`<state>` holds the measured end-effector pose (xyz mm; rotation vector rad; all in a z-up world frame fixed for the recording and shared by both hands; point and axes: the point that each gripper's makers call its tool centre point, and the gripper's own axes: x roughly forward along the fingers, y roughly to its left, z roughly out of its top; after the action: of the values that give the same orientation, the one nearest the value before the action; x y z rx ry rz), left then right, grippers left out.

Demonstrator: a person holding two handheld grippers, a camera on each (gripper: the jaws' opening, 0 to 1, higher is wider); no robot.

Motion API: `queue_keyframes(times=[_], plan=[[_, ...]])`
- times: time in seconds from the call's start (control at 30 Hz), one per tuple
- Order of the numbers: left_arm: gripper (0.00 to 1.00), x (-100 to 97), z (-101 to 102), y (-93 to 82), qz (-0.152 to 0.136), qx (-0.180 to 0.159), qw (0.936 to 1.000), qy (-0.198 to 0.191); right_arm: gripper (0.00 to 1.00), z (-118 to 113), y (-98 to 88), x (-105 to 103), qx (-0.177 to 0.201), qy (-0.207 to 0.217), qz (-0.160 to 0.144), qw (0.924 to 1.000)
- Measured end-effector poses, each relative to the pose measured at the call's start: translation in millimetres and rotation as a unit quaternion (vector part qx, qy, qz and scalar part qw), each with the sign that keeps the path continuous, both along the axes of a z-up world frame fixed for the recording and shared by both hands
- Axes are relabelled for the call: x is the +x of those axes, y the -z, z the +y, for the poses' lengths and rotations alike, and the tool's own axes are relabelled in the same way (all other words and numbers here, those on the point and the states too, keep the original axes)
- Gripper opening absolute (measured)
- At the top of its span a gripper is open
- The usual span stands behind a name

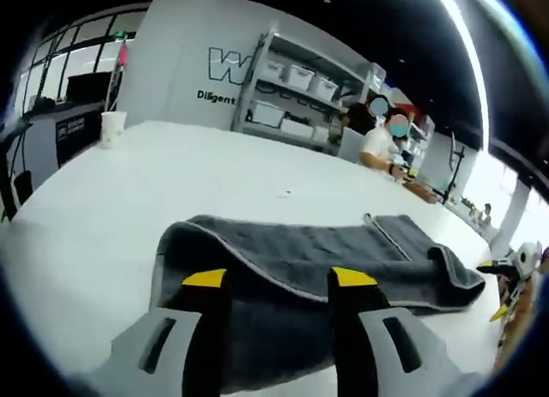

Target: Open the folded towel by lifting each exposed corner and separating the folded layers until the towel lies flat within the target outline without major curled edges

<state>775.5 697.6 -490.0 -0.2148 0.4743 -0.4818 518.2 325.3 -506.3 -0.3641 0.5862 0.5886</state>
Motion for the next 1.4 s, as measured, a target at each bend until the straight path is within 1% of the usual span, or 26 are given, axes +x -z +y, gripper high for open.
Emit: queue_keyframes(times=[0.07,0.13,0.2,0.23,0.3,0.33,0.47,0.57,0.7,0.77,0.87,0.97,1.13,1.2,1.27,1.4], plan=[[0.30,3.3,3,5.4,0.003,0.007,0.9999,-0.008,0.96,-2,-1.7,0,0.000,0.003,-0.002,1.0000],[0.21,5.8,7,10.1,0.000,0.019,0.9998,-0.011,0.96,-3,-3.1,0,0.001,0.005,-0.004,1.0000],[0.18,4.7,9,15.8,-0.003,0.036,0.9993,-0.010,0.96,-4,-3.8,0,0.001,0.007,-0.005,1.0000],[0.14,3.6,8,15.8,-0.016,0.051,0.9986,0.001,0.96,-5,-3.7,0,0.001,0.008,-0.005,1.0000],[0.08,-0.2,5,14.7,-0.025,0.056,0.9981,0.007,0.96,-6,-3.0,-1,-0.001,0.009,-0.003,1.0000],[0.06,-0.7,5,11.5,-0.030,0.050,0.9983,0.007,0.95,-7,-2.3,0,-0.001,0.010,-0.003,0.9999],[0.02,-3.1,3,0.1,-0.042,0.040,0.9982,0.018,0.95,-6,-1.3,-1,-0.003,0.009,0.000,1.0000],[0.02,-12.4,1,-5.2,-0.051,0.053,0.9968,0.031,0.95,-6,-1.8,-2,-0.004,0.008,-0.001,1.0000],[0.02,-32.0,-1,-9.5,-0.053,0.052,0.9961,0.047,0.95,-7,-2.5,-2,-0.006,0.011,-0.001,0.9999],[0.02,-45.1,-3,-13.3,-0.056,0.045,0.9958,0.057,0.95,-7,-2.7,-2,-0.006,0.011,-0.001,0.9999],[0.02,-65.2,-5,-15.0,-0.052,0.034,0.9952,0.076,0.95,-6,-3.0,-2,-0.008,0.009,-0.001,0.9999],[0.02,-88.5,-7,-17.0,-0.051,0.033,0.9940,0.092,0.95,-4,-2.9,-3,-0.009,0.007,0.000,0.9999],[0.02,-115.4,-4,-21.1,-0.050,0.032,0.9926,0.106,0.95,-2,-3.1,-3,-0.012,0.005,0.001,0.9999],[0.02,-123.2,-3,-19.9,-0.048,0.033,0.9925,0.108,0.95,-2,-3.4,-3,-0.013,0.004,0.001,0.9999],[0.02,-140.4,-6,-16.5,-0.042,0.033,0.9917,0.117,0.95,-2,-3.6,-3,-0.013,0.004,0.001,0.9999],[0.02,-161.3,-11,-13.4,-0.034,0.021,0.9907,0.130,0.95,-2,-2.6,-2,-0.015,0.004,0.004,0.9999]])
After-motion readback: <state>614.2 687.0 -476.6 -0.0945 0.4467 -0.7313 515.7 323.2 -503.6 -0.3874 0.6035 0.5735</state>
